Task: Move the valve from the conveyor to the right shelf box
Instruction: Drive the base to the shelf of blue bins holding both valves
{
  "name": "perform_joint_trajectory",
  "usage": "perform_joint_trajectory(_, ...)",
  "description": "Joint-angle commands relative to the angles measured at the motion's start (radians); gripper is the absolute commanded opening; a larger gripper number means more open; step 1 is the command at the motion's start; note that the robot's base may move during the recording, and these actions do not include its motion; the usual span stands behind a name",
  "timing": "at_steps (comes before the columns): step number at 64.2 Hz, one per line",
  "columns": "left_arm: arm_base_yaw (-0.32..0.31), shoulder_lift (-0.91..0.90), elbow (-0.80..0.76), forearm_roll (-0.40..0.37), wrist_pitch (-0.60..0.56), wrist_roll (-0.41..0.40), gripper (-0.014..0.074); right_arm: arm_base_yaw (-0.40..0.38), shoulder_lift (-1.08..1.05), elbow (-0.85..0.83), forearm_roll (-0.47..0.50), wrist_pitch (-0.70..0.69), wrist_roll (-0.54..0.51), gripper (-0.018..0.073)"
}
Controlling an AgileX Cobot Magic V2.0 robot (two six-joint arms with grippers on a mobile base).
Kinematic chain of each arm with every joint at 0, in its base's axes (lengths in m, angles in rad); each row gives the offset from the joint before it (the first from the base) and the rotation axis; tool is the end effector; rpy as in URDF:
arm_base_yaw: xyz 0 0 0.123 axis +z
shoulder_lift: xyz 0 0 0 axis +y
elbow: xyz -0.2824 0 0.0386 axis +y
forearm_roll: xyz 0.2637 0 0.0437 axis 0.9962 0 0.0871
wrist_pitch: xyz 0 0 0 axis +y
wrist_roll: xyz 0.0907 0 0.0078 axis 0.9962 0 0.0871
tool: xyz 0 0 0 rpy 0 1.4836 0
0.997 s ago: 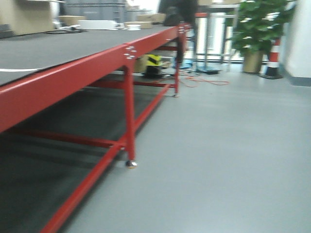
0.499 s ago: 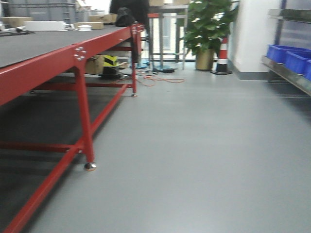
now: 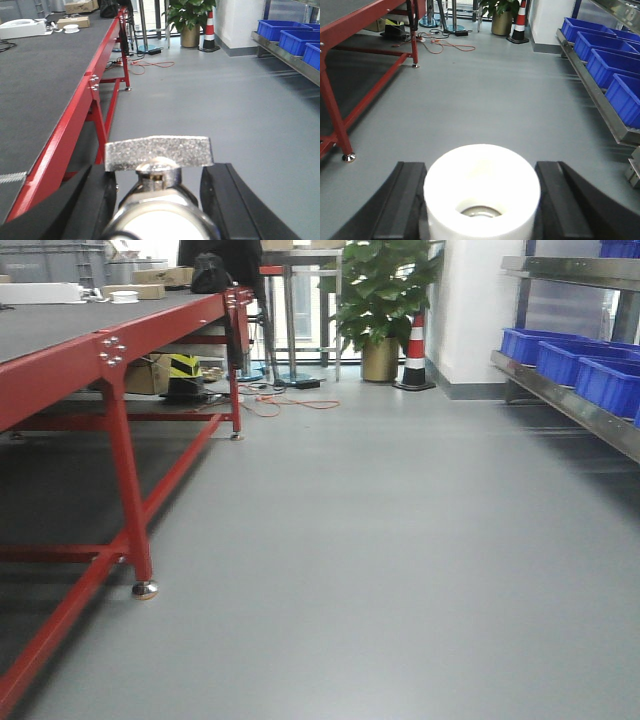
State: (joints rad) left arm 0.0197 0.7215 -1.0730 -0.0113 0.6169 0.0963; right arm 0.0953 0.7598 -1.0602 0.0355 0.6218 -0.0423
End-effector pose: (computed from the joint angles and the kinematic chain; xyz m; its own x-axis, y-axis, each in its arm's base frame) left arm 0.1356 0.0021 0.4541 -0.1777 0.0835 -0.9805 0.0022 0.9964 0.0844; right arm 0.1485 0.0161 0.4440 -0.2292 -0.0354 -0.9727 -0.1182 0.9929 -0.0083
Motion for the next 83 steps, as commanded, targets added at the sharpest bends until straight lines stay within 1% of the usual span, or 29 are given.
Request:
perform_joint_trajectory(1, -0.006, -0.009, -0.005, -0.007, -0.059, -0.003, -0.0111, -0.001, -0.012, -0.017, -0.005, -0.084, -0.001, -0.0153)
perform_joint_trajectory(83, -0.006, -0.009, -0.005, -0.007, -0.059, -0.003, -0.0111, -0.001, -0.012, -0.017, -0.005, -0.084, -0.001, -0.0153)
